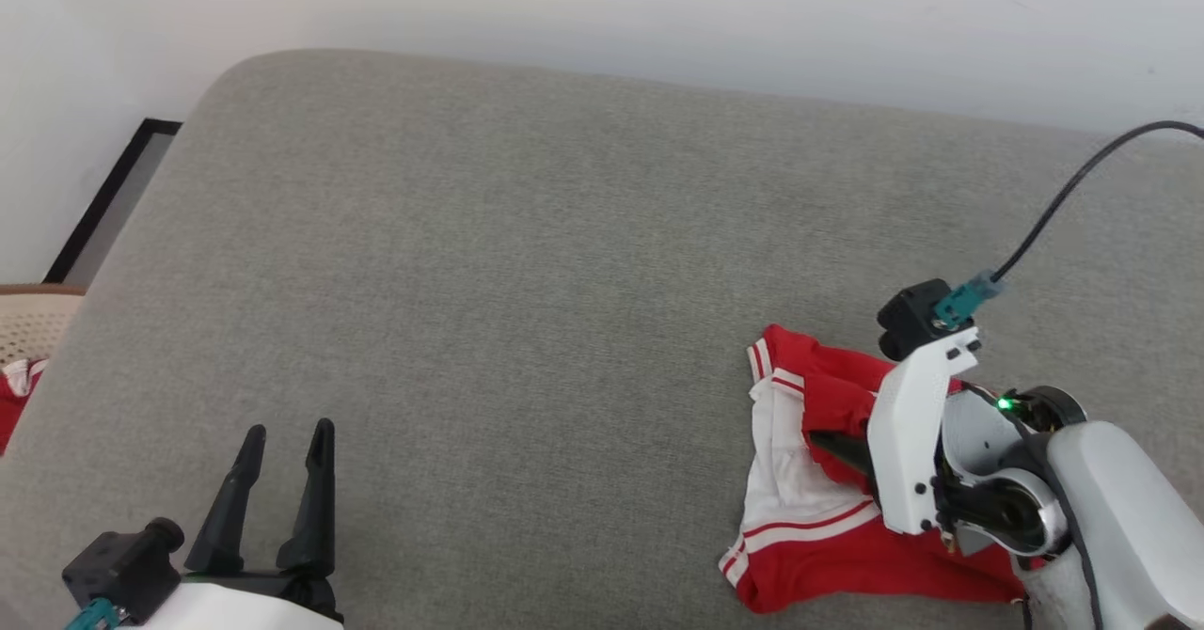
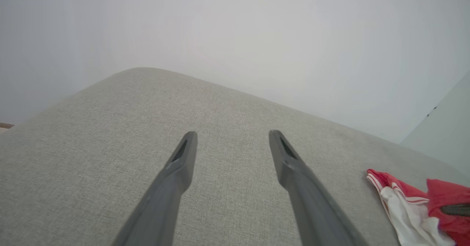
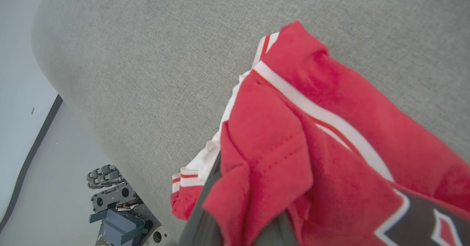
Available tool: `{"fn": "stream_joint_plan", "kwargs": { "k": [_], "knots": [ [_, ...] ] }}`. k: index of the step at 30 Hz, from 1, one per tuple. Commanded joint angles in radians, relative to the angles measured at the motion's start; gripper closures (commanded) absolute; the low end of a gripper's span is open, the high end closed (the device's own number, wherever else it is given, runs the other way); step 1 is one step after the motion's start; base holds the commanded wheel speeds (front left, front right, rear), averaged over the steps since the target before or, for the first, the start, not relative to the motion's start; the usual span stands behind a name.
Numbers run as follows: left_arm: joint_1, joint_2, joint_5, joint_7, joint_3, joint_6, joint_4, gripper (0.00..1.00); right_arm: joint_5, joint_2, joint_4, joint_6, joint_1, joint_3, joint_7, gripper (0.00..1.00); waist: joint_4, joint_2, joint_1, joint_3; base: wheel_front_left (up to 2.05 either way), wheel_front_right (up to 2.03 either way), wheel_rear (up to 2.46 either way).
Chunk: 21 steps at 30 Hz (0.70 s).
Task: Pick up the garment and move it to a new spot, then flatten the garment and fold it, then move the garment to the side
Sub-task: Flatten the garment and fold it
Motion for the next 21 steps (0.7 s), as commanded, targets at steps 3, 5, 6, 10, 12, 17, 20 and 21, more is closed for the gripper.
{"fn": "stream_joint_plan", "kwargs": {
  "k": [3,5,6,10,12,17,20,21],
  "knots": [
    [-0.021,0.002,-0.015,-0.005,-0.005,-0.004,0.004,0.00,-0.006,0.003,0.060,0.000,-0.042,0.035,-0.039,0.62,0.017,-0.0001,0.0000,0.003,0.00,0.00,0.00],
    [-0.026,0.002,-0.021,-0.005,-0.001,-0.004,0.005,0.00,-0.009,-0.001,0.090,0.000,-0.062,0.057,-0.054,0.00,0.017,-0.0001,0.0000,0.003,0.00,0.00,0.00],
    [-0.026,0.002,-0.021,-0.005,-0.001,-0.004,0.005,0.00,-0.009,-0.001,0.090,0.000,-0.062,0.057,-0.054,0.00,0.017,-0.0001,0.0000,0.003,0.00,0.00,0.00],
    [-0.019,0.004,-0.023,-0.005,0.011,-0.004,-0.001,0.00,0.005,-0.006,0.094,0.000,-0.085,0.079,-0.068,0.00,0.006,-0.0001,0.0000,0.002,0.00,0.00,0.00],
    [-0.013,0.004,-0.026,-0.005,0.019,-0.004,-0.003,0.00,0.014,-0.010,0.084,0.000,-0.092,0.085,-0.071,0.00,-0.004,-0.0001,0.0000,0.000,0.00,0.00,0.00],
    [-0.005,0.008,-0.026,-0.005,0.034,-0.004,-0.016,0.00,0.040,-0.027,0.043,0.000,-0.094,0.070,-0.090,0.00,-0.029,-0.0001,0.0000,-0.003,0.00,0.00,0.00],
    [0.000,0.013,-0.022,-0.005,0.041,-0.004,-0.021,0.00,0.036,-0.039,0.012,0.000,-0.085,0.051,-0.107,0.00,-0.048,-0.0001,0.0000,-0.005,0.00,0.00,0.00],
    [0.001,0.014,-0.022,-0.005,0.043,-0.004,-0.023,0.00,0.034,-0.043,0.003,0.000,-0.080,0.045,-0.113,0.00,-0.055,-0.0001,0.0000,-0.006,0.00,0.00,0.00]
  ]
}}
